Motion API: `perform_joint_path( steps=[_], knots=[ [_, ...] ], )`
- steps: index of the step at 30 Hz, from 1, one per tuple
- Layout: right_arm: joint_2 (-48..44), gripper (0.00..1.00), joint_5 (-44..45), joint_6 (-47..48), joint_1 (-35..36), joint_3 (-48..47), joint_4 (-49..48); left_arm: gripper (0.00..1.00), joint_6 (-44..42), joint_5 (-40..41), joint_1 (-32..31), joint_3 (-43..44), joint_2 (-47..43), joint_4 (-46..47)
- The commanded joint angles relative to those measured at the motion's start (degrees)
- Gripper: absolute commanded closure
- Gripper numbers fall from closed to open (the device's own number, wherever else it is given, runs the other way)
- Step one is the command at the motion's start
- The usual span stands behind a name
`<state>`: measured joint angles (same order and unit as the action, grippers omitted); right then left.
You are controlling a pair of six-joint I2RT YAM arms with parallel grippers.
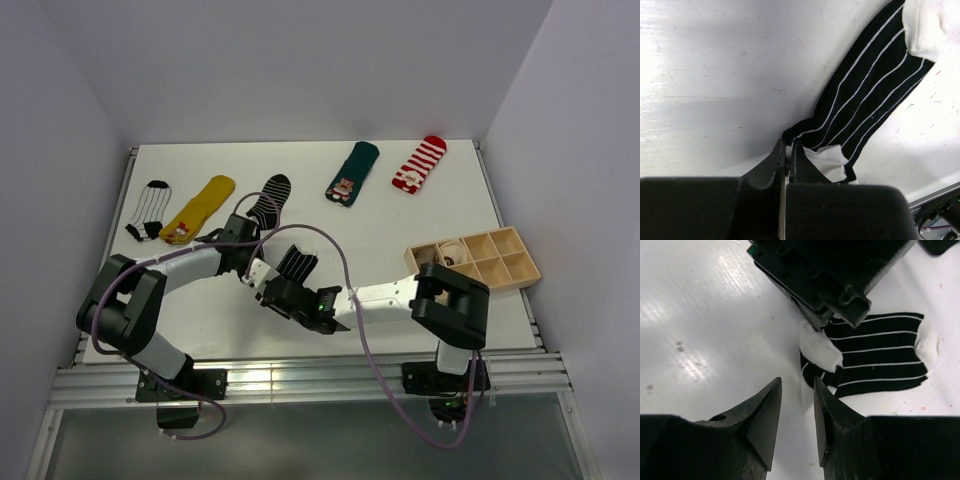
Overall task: Roll the socks
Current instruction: Roll the sock at the center of the board.
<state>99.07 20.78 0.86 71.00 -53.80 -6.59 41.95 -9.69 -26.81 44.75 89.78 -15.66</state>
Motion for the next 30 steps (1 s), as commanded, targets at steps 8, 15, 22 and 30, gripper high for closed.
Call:
perform_joint_path(
  steps=[8,15,22,30],
  knots=[
    [8.2,0.6,9.0,6.0,1.2,-6.1,-1.3,1.0,-3.2,-1.3,0.2,1.5,1.1,-3.6],
    [13.2,0.6,9.5,5.9,1.1,-7.4,0.5,1.0,-4.4,-1.4,0.4,2.8,1.5,-5.3],
    [14.1,0.89,6.9,2.3,-0.3,-5.8,3.2,1.0,-5.0,-2.5,1.7,2.6,0.7,-4.9],
    [6.1,1.0,-15.9,-4.1,-7.4,-4.6,6.2,0.7,-3.5,0.0,2.9,1.5,-5.7,-0.9]
  ],
)
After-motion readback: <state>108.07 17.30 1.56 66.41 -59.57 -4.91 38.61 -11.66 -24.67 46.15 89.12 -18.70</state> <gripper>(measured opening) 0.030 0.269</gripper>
